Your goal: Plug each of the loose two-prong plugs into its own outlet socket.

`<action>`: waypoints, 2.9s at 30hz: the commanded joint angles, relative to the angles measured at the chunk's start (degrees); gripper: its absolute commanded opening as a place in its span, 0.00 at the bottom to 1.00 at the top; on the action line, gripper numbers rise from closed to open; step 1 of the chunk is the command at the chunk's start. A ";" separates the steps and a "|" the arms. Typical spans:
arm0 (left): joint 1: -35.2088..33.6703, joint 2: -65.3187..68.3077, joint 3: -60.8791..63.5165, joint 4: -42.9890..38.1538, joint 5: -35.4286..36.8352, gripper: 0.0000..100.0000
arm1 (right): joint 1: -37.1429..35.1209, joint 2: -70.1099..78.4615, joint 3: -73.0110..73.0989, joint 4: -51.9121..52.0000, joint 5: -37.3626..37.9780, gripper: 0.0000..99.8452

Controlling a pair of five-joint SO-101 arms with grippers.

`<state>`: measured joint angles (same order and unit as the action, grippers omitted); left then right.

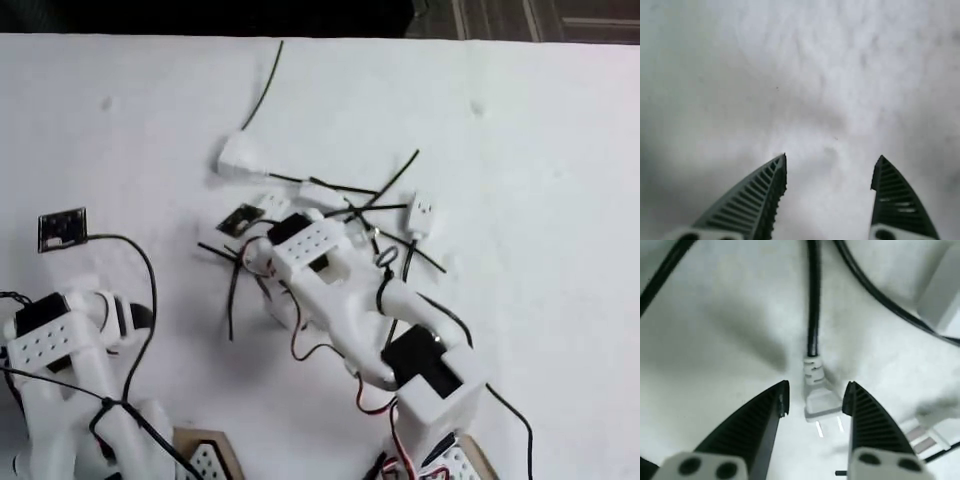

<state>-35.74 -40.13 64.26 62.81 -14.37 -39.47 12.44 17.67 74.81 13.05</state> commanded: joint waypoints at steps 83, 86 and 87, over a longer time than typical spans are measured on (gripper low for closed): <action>-0.57 -1.63 -0.09 -0.79 -0.53 0.27 | 5.49 -13.67 1.67 -12.09 -1.49 0.02; -0.57 -1.63 -0.09 -0.79 -0.53 0.27 | 5.41 -8.66 1.49 -13.41 -6.33 0.11; -0.57 -1.63 -0.09 -0.79 -0.53 0.27 | 5.41 -7.60 1.14 -13.05 -7.82 0.15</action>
<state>-35.82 -40.13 64.35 62.73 -14.37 -34.73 3.38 19.60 62.77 9.27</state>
